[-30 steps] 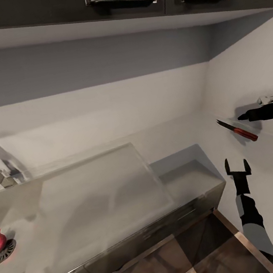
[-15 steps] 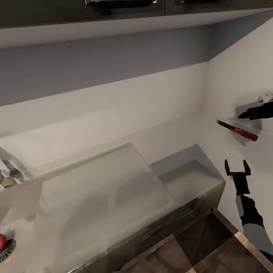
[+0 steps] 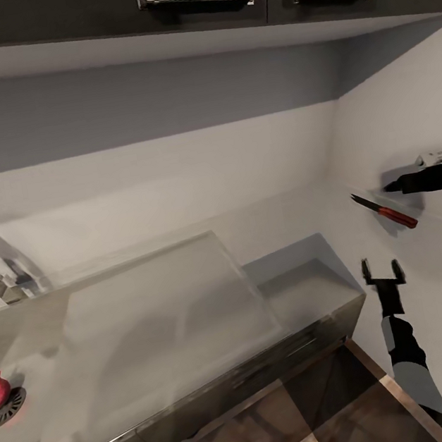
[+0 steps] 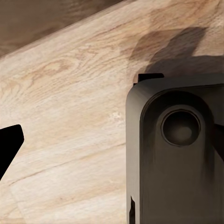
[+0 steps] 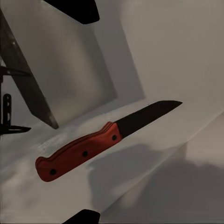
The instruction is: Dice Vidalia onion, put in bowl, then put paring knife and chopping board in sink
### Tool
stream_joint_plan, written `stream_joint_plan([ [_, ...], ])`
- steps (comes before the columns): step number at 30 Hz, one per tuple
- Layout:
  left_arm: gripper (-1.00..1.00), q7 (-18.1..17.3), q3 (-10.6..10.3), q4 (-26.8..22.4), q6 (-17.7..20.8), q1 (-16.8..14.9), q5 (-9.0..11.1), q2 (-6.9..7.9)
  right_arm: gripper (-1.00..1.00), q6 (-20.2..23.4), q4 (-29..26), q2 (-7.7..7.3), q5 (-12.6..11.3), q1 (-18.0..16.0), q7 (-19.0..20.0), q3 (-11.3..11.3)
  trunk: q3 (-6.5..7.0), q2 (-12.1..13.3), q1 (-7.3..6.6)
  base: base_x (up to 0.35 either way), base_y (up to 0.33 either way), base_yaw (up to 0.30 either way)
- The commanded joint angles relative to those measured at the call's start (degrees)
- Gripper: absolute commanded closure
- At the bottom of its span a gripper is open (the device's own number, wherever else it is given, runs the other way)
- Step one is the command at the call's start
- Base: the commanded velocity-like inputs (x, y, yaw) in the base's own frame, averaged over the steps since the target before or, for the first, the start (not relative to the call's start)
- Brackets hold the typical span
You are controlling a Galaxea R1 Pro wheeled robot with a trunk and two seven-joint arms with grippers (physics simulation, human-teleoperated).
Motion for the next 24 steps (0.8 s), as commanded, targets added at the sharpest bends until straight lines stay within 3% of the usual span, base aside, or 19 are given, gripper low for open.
stream_joint_plan([
  [1, -1.00, 0.02, -0.02, -0.08, -0.09, 0.03, 0.01, 0.00, -1.00, 0.10, -0.09, -0.03, 0.67, -0.03, 1.51, 0.11, -0.04, -0.02, 0.00, 0.000, 0.000, 0.000],
  [8, -1.00, 0.02, -0.02, -0.08, -0.09, 0.03, 0.01, 0.00, -1.00, -1.46, -0.41, 0.05, 2.79, -0.03, 3.71, 0.11, -0.04, -0.02, 0.00, 0.000, 0.000, 0.000],
  [24, -1.00, 0.02, -0.02, -0.08, -0.09, 0.03, 0.01, 0.00, -1.00, -1.92, -0.45, -0.07, 3.29, -0.03, 3.79, 0.13, -0.04, -0.02, 0.00, 0.000, 0.000, 0.000],
])
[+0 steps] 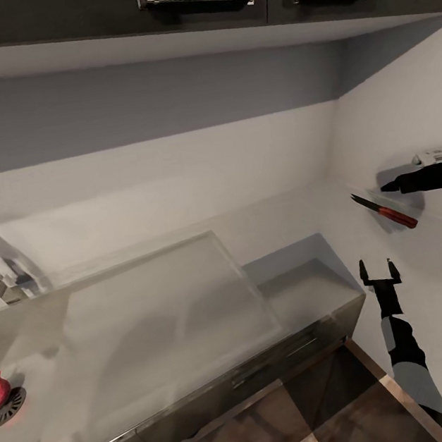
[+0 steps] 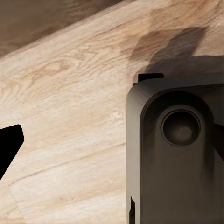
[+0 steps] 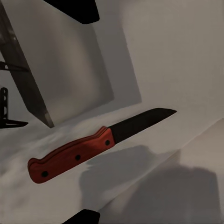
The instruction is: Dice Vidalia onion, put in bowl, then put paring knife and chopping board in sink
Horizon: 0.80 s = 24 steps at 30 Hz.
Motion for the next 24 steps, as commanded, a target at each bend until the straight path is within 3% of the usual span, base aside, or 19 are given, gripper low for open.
stream_joint_plan([
  [1, -1.00, 0.02, -0.02, -0.08, -0.09, 0.03, 0.01, 0.00, -1.00, 0.10, -0.08, -0.04, 0.58, -0.03, 0.45, 0.12, -0.04, -0.02, 0.00, 0.000, 0.000, 0.000],
  [24, -1.00, 0.02, -0.02, -0.08, -0.09, 0.03, 0.01, 0.00, -1.00, 0.04, -0.08, -0.19, 0.61, -0.03, 0.45, 0.09, -1.03, -0.02, 0.00, 0.000, 0.000, -0.006],
])
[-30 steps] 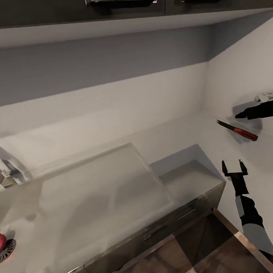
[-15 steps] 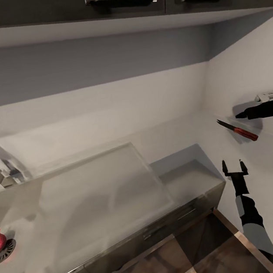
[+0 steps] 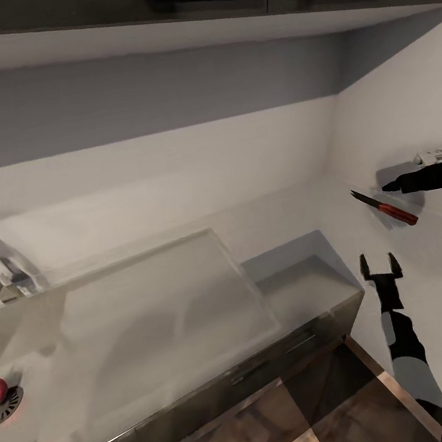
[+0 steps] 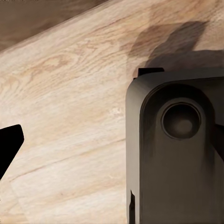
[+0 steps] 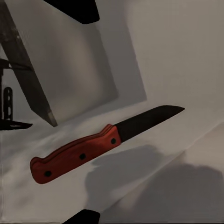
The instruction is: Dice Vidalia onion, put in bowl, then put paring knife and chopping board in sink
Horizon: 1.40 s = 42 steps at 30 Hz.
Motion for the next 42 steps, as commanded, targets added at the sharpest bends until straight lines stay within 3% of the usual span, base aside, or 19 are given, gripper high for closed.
stream_joint_plan([
  [1, -1.00, 0.02, -0.02, -0.08, -0.09, 0.03, 0.01, 0.01, -1.00, 0.07, -0.07, -0.01, 0.60, -0.04, 0.45, 0.11, -0.12, -0.03, 0.00, 0.000, 0.000, -0.114],
  [42, -1.00, 0.02, -0.02, -0.08, -0.09, 0.03, 0.01, 0.01, -1.00, -1.44, -0.02, 0.27, 0.54, -0.04, 0.37, 0.16, -2.64, -0.03, 0.00, 0.000, 0.000, -0.104],
])
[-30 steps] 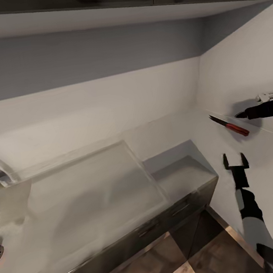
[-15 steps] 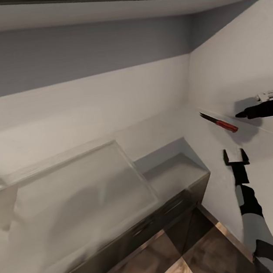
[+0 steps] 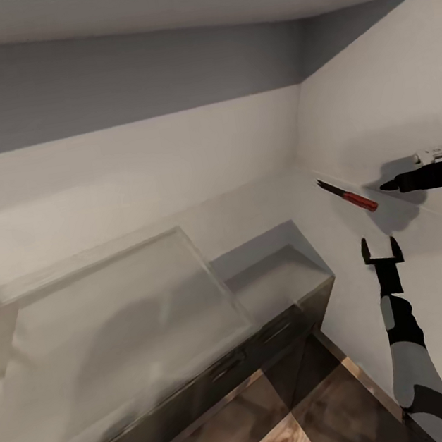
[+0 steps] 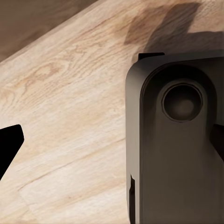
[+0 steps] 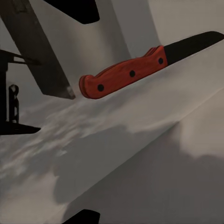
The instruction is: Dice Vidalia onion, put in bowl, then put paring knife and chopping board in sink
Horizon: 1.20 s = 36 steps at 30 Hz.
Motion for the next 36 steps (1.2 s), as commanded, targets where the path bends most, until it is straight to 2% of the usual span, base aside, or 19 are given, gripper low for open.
stream_joint_plan([
  [1, -1.00, 0.02, -0.02, -0.08, -0.09, 0.02, 0.01, 0.00, -1.00, 0.10, -0.10, -0.03, 0.55, -0.03, 0.43, 0.12, -0.04, -0.02, 0.00, 0.000, 0.000, -0.002],
  [36, -1.00, 0.02, -0.02, -0.08, -0.09, 0.02, 0.01, 0.00, -1.00, 0.10, -0.14, 0.14, 0.49, -0.03, 0.43, 0.19, -0.04, -0.02, 0.00, 0.000, 0.000, 0.000],
])
